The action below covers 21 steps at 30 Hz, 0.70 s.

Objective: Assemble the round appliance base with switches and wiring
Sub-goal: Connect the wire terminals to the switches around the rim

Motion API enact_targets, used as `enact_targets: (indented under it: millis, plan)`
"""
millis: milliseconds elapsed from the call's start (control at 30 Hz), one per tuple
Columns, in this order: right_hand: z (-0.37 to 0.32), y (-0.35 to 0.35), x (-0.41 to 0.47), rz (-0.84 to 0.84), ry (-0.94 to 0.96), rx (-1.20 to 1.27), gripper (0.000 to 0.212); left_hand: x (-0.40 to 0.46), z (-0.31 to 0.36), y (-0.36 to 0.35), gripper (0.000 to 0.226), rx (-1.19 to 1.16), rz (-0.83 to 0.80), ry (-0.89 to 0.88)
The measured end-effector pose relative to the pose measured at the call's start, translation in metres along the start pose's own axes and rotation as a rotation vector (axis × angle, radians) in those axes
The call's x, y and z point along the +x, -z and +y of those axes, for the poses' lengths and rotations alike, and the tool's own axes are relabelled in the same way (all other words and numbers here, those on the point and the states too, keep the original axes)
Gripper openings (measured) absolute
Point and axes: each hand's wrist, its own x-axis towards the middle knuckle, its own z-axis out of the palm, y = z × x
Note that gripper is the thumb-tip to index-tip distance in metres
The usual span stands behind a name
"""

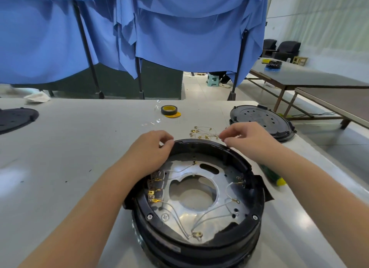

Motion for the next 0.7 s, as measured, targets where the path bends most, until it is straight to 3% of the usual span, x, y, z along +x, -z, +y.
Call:
enact_targets:
  millis: [167,467,700]
  plan:
    - [-0.013,-0.018,0.050,-0.115,0.080,-0.158,0.016,-0.001,-0.002,-0.005,0.023,-0.043,0.010,0.012]
    - [-0.016,-0.060,0.114,-0.300,0.073,-0.528,0.047,-0.001,-0.004,-0.005,0.023,-0.061,-0.005,0.009]
    - [-0.009,-0.076,0.132,-0.245,0.097,-0.598,0.022,-0.001,-0.004,-0.007,0.023,-0.060,0.006,0.003]
